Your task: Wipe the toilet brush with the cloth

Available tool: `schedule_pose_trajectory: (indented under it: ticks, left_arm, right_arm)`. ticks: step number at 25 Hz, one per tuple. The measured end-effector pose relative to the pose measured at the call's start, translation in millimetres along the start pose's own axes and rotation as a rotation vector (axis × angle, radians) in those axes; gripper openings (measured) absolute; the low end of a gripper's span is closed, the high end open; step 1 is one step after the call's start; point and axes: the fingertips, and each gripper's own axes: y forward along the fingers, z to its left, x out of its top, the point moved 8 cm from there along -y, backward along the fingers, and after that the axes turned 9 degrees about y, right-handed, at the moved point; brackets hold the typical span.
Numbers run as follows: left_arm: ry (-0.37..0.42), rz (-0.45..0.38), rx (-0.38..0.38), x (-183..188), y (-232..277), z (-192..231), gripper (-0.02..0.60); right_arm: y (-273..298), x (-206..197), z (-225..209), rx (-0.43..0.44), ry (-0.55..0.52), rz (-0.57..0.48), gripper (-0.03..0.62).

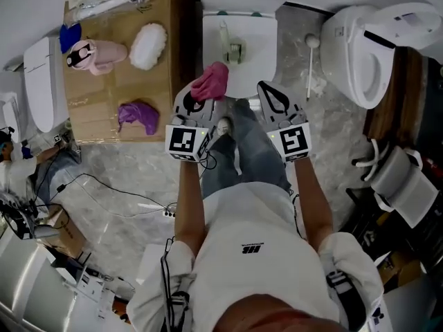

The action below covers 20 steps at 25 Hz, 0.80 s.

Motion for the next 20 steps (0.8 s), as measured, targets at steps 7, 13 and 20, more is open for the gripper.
schedule_pose_trajectory:
  ticks: [7,13,20]
  left_arm:
    - [0.019,0.062,-0.011,-52.7,42.9,13.1,0.052]
    - [0.021,0.093,-0.036,-98.9,75.1,20.8,0.052]
    - [0.010,0.126,-0.061,-144.2,98.5,24.6,0.054]
  right_arm:
    - [53.9,-54.1,-35.5,0.019,-0.025,0.066,-0.003]
    - [98.1,-101.9,-60.1,0.029,-0.051,0.122,-0.003]
    - [139.4,-146.9,-79.2,0.033,-0.085,0.182,-0.003]
